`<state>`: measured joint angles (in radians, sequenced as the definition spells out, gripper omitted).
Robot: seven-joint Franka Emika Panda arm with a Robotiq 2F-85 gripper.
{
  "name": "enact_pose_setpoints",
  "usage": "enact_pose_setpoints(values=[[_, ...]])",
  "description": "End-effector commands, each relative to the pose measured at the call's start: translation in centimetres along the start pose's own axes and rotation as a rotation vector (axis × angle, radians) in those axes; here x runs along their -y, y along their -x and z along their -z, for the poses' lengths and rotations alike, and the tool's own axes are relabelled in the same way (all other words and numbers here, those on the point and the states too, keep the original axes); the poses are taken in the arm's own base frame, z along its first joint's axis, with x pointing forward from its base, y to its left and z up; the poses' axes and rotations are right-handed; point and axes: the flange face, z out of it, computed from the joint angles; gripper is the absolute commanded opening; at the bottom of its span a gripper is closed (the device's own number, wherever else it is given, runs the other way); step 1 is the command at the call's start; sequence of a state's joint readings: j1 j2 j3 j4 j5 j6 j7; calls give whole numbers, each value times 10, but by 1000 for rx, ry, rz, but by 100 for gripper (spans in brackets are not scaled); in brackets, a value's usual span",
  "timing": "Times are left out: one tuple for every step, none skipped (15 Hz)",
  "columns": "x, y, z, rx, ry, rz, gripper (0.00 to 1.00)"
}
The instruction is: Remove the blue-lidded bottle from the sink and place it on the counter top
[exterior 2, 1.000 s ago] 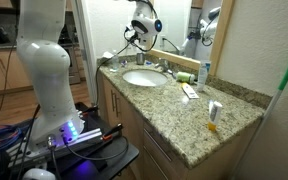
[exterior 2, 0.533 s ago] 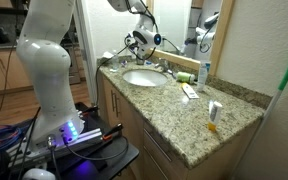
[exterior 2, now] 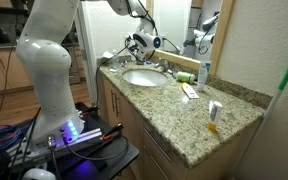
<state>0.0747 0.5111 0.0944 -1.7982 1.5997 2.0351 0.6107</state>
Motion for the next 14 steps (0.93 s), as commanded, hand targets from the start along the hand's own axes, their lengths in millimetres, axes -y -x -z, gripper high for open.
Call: enact_pose_setpoints(values=[[14,6,-26,-30,22,-34,14],[18,8,-33,-26,20,-42,14],[20,8,-37,-31,17,-46,14],[9,9,-26,-11,22,-39,14],[10,10,-31,-11,24,-39,39],[9,10,-32,-11,26,-40,39],[9,10,-31,-11,25,-41,39],[9,4,-30,-23,29,-66,14],[12,0,-36,-31,30,-71,14],[13,-3,-43,-32,36,-87,14],[14,-7,-51,-31,42,-100,14],[15,-10,-58,-27,47,-110,14],[16,-15,-67,-32,53,-122,14],[18,-20,-72,-38,54,-135,14]])
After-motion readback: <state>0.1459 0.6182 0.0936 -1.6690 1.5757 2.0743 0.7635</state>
